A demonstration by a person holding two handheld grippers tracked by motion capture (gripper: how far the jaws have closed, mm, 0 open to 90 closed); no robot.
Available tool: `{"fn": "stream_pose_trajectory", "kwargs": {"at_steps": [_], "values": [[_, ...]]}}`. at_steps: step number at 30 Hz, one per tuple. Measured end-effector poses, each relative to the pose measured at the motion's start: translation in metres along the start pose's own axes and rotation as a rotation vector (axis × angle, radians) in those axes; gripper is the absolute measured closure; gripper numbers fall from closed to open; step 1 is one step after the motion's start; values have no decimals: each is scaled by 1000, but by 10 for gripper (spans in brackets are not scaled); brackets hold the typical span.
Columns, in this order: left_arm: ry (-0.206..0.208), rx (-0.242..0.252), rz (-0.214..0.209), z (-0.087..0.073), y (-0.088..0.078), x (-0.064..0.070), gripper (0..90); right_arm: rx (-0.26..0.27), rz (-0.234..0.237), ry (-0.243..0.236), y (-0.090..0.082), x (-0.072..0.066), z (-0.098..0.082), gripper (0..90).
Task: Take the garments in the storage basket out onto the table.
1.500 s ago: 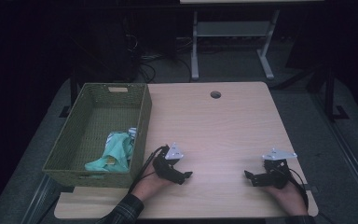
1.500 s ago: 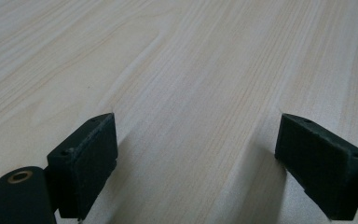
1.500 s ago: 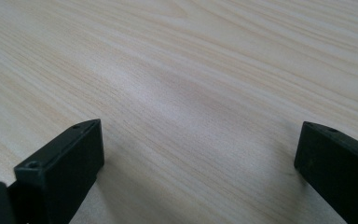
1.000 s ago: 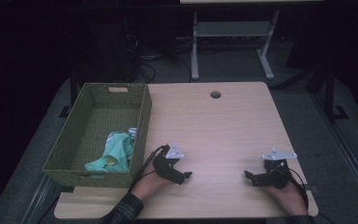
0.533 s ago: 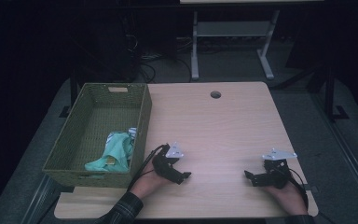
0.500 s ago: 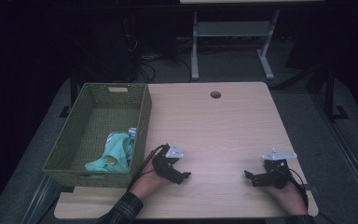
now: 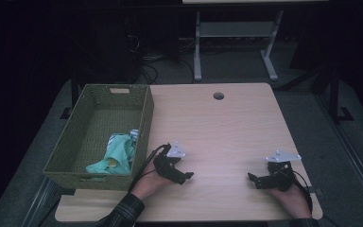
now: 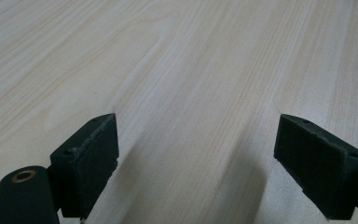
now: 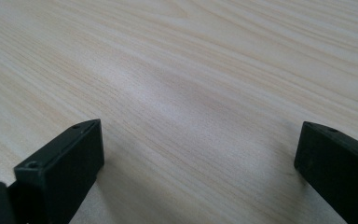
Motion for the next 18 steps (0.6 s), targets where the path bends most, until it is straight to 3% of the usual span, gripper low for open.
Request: {"fn": "stream_pose_trajectory", "kwargs": {"at_steps": [18], "values": [[4,-14,-6,7,-7,0,132,-1,1,-4,0,0,0,10]]}}
Point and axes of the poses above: each handheld gripper's, and its own axes: y roughly forward along the jaws, z roughly out of its top, x roughly to its right, the point moved 8 cm from there along y, roughly forward along the jaws, and after that the axes turned 3 degrees about x, right-handed, at the moved point
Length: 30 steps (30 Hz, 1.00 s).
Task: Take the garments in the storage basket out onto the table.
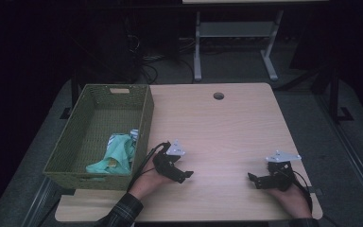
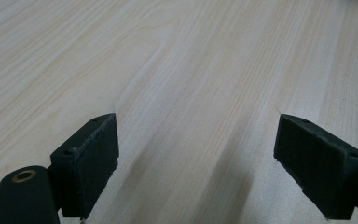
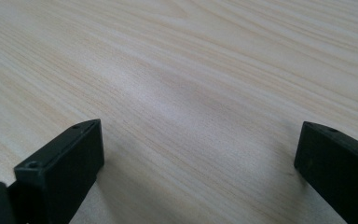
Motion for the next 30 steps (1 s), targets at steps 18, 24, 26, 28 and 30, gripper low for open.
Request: {"fn": "stream_pose_trajectory", "kwargs": {"at_steps": [18,24,26,28,30], "values": [[-4,14,-2,9,-8,-1,134,2,-1,2,0,0,0,10],[3,16,2,13,-11,-1,134,1,-2,2,0,0,0,10],[0,23,7,14,-12,-2,134,0,-1,1,0,0,0,10],[0,24,7,15,-13,-2,134,0,-1,1,0,0,0,10],[-8,33,0,16,-13,-1,134,0,-1,1,0,0,0,10]]}}
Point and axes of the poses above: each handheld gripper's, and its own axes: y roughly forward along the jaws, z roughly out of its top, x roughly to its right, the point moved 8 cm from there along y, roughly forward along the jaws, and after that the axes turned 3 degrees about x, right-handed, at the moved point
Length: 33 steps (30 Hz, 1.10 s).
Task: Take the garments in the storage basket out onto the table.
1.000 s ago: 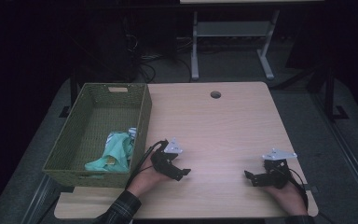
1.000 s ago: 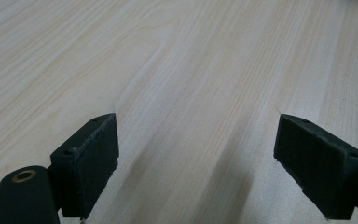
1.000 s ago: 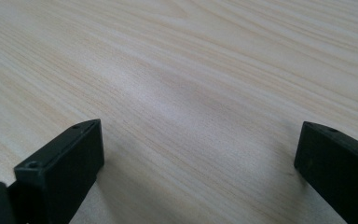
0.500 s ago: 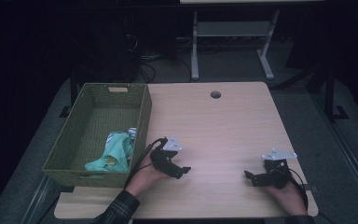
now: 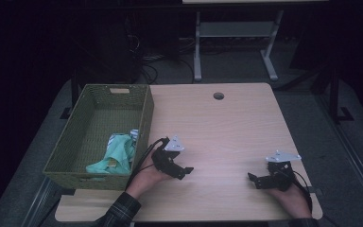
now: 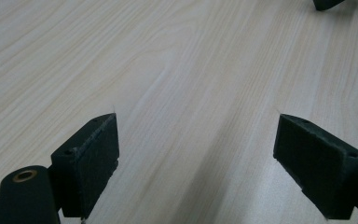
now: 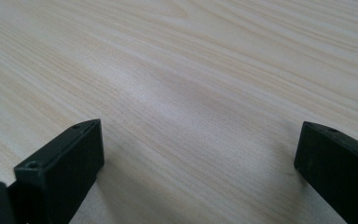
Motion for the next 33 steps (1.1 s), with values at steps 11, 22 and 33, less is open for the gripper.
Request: {"fn": "stream_pose_trajectory", "kwargs": {"at_steps": [11,22,33], "values": [[-18,15,-14,7,-5,1,134,0,0,0,0,0,0,10],[-10,20,-18,13,-11,1,137,1,0,1,0,0,0,10],[6,17,-39,20,-16,2,137,0,0,0,0,0,0,10]]}}
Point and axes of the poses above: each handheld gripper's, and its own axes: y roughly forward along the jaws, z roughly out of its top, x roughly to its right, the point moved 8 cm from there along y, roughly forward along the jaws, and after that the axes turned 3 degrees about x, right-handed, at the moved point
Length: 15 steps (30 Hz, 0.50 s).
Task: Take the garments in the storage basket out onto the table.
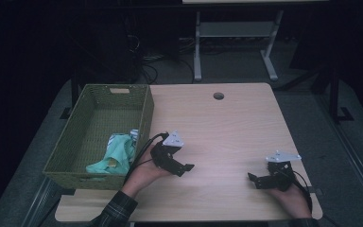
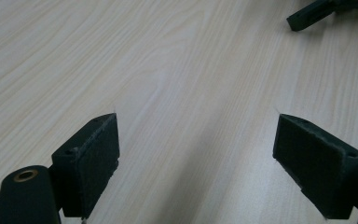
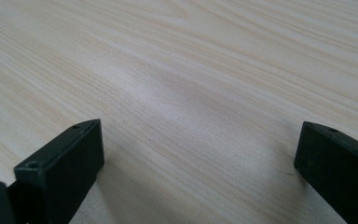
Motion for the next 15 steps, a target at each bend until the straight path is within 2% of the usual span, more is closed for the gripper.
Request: {"fn": "stream_pose_trajectory", "kwargs": {"at_steps": [7,15], "values": [[4,18,-3,7,-5,-1,137,1,0,1,0,0,0,10],[16,16,-1,12,-12,-5,137,0,0,0,0,0,0,10]]}}
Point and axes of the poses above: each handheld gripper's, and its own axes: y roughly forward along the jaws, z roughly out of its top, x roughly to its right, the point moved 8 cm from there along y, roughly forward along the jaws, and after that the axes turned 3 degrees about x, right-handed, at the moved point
